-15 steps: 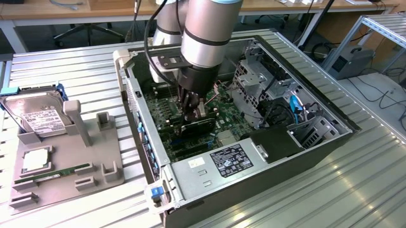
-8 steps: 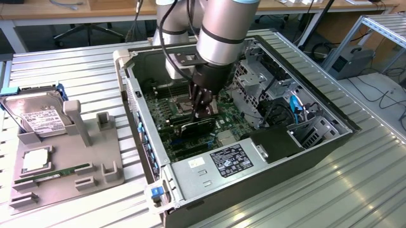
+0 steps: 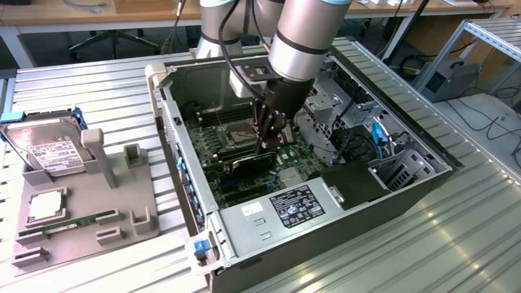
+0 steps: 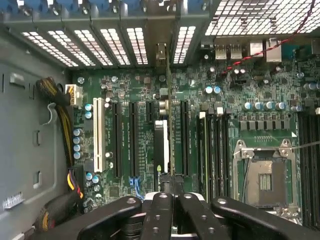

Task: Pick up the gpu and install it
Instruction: 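Press down on the gpu until it lock into place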

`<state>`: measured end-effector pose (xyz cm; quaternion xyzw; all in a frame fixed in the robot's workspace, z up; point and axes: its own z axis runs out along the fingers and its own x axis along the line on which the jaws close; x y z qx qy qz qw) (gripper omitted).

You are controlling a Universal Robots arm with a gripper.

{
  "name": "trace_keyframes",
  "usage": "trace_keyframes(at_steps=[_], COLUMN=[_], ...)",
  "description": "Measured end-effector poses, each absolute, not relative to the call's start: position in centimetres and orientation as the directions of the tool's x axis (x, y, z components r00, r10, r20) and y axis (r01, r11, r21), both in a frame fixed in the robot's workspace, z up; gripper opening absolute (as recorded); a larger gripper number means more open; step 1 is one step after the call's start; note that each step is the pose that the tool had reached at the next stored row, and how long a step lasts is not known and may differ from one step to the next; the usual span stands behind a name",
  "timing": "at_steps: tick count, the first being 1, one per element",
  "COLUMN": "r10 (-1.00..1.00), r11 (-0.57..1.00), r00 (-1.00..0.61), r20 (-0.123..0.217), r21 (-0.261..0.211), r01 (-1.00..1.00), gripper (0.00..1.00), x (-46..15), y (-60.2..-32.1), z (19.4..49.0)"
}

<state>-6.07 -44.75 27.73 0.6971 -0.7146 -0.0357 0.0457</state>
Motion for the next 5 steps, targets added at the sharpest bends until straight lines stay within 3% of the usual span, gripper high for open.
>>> trace_keyframes(at_steps=[5], r10=[-1.000], r11=[0.026], r00=[-0.024], r20=[0.015], r21=[0.115], r01=[-0.993], gripper=[0.11], x=[-6.06], y=[-44.74], z=[27.73])
